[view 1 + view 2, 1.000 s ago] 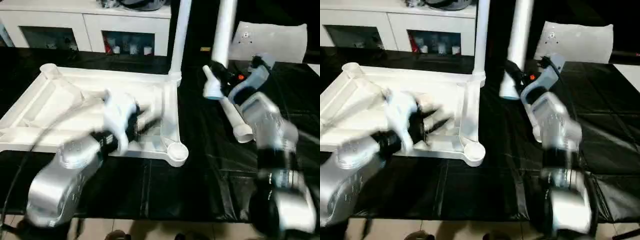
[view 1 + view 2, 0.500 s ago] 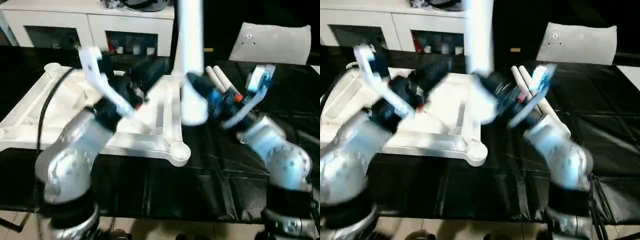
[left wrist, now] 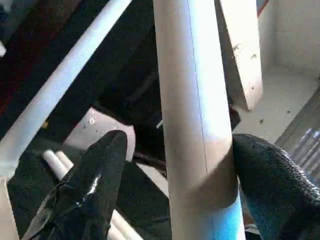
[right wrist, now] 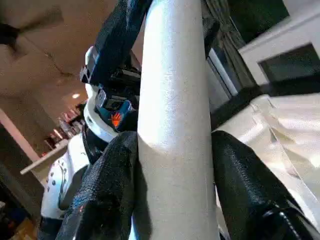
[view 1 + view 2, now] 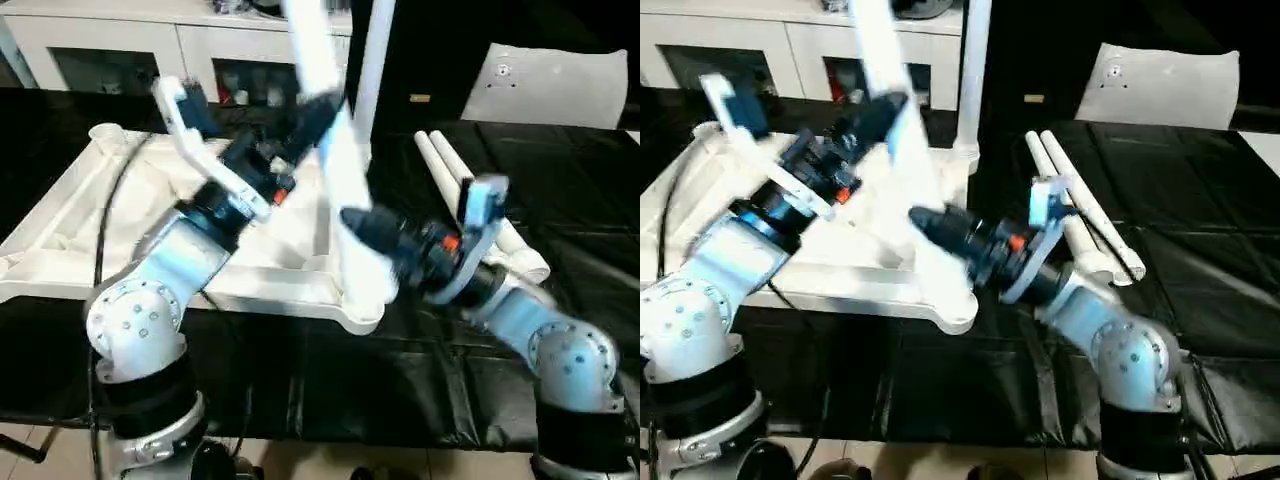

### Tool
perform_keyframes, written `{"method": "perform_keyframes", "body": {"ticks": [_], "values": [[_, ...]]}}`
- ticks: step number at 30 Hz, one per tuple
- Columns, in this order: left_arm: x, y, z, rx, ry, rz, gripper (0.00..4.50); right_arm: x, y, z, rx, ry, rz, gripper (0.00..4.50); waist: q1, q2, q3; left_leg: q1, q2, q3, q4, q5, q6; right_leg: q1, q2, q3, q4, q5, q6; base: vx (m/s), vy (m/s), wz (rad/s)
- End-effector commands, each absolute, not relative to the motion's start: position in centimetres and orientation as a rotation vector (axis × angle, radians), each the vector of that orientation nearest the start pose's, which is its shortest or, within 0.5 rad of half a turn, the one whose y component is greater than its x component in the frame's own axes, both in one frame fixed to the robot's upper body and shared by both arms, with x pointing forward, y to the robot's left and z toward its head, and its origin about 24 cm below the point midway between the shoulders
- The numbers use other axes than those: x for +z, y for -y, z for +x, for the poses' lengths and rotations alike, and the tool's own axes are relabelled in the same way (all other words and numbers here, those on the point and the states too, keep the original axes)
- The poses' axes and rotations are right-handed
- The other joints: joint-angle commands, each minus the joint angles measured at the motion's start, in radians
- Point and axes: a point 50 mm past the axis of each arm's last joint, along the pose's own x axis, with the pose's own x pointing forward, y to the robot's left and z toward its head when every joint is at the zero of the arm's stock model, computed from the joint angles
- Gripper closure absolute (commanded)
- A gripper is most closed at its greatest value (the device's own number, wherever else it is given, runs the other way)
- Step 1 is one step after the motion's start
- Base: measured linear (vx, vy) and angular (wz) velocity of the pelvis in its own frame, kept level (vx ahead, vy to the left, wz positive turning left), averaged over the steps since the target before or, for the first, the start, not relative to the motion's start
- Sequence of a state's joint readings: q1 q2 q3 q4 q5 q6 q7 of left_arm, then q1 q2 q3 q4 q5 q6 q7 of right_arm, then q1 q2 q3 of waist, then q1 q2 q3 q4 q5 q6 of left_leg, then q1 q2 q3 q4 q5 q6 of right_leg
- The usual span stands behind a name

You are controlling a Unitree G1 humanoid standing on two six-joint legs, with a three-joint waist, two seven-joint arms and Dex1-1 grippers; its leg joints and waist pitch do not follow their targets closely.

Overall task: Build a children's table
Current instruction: Pick table leg

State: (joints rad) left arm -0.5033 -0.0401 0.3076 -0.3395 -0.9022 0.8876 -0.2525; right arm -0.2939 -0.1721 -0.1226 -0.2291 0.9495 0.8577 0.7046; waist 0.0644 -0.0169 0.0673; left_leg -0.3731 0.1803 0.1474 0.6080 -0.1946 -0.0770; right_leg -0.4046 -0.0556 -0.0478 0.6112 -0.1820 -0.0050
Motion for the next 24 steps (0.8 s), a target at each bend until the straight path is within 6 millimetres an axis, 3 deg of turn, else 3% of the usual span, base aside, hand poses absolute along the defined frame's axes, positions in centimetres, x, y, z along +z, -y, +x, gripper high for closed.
{"method": "perform_keyframes", "body": {"ticks": [1,6,12,17,24], "values": [[19.3,-11.1,28.3,-0.860,0.086,-0.788,0.90,13.8,11.1,25.4,1.227,-0.087,0.693,2.64,0.005,0.007,-0.072,0.001,0.028,-0.001,-0.069,-0.116,0.003,0.060,-0.060,0.037,-0.079,-0.230,-0.139,0.000,0.000,0.00],[19.7,-11.3,26.8,-1.074,0.136,-0.920,1.25,12.2,11.4,24.8,1.267,-0.177,0.734,2.64,0.006,0.009,-0.071,0.001,0.028,0.000,-0.069,-0.133,0.005,0.060,-0.062,0.037,-0.078,-0.236,-0.163,0.000,0.000,0.00],[19.1,-10.9,25.8,-1.223,0.097,-0.903,1.43,10.9,11.4,24.3,1.319,-0.241,0.738,2.64,0.006,0.011,-0.065,0.005,0.031,-0.002,-0.075,-0.171,0.006,0.056,-0.063,0.037,-0.087,-0.312,-0.138,0.000,0.000,0.00],[18.6,-11.2,25.7,-1.220,0.078,-0.886,1.80,10.6,11.4,24.3,1.328,-0.251,0.736,2.64,0.007,0.010,-0.063,0.007,0.032,-0.004,-0.077,-0.192,-0.002,0.056,-0.064,0.038,-0.090,-0.338,-0.135,0.000,0.000,0.00],[18.3,-11.5,25.8,-1.217,0.068,-0.886,2.27,10.4,11.5,24.3,1.335,-0.258,0.713,2.64,0.008,0.011,-0.065,0.007,0.033,-0.003,-0.077,-0.167,-0.002,0.058,-0.065,0.038,-0.084,-0.301,-0.144,0.000,0.000,0.00]]}}
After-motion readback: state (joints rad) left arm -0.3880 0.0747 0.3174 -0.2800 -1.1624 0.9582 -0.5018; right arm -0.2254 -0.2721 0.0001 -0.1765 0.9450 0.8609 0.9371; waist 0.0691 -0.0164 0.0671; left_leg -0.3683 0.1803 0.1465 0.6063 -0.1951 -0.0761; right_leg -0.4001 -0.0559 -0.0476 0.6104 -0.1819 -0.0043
